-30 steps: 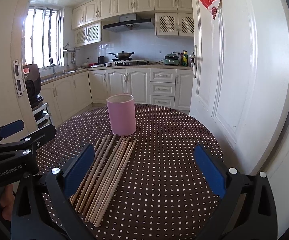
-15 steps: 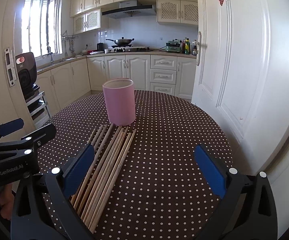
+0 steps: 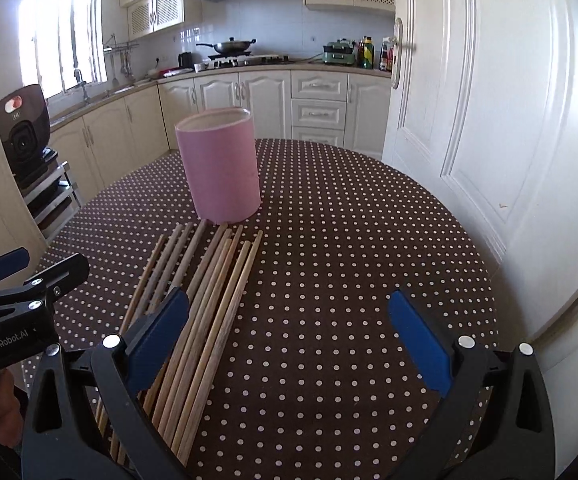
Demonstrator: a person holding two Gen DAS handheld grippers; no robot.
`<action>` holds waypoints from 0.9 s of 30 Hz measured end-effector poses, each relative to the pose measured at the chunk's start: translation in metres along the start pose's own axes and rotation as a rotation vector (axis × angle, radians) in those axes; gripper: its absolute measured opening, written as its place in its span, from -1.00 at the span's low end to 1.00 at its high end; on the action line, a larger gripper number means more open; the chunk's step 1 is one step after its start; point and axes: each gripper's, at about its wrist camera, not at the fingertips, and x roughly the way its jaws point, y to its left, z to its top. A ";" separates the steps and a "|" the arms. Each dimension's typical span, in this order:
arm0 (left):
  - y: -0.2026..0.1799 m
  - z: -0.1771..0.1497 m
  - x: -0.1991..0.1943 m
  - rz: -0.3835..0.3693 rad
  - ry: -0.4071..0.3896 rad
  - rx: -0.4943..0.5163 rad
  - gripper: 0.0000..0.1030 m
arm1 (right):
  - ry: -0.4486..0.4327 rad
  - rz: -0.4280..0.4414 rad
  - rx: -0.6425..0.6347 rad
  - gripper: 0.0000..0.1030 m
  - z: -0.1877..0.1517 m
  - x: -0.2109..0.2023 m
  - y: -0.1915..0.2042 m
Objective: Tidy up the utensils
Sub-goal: 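Move the right gripper down toward the row of wooden chopsticks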
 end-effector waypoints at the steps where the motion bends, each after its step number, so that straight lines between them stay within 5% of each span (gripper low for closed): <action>1: 0.001 -0.001 0.003 0.001 0.010 -0.001 0.88 | 0.015 -0.008 -0.005 0.87 0.000 0.004 0.001; 27: -0.003 0.003 0.073 0.031 0.183 -0.009 0.88 | 0.224 -0.095 -0.029 0.87 0.001 0.064 -0.009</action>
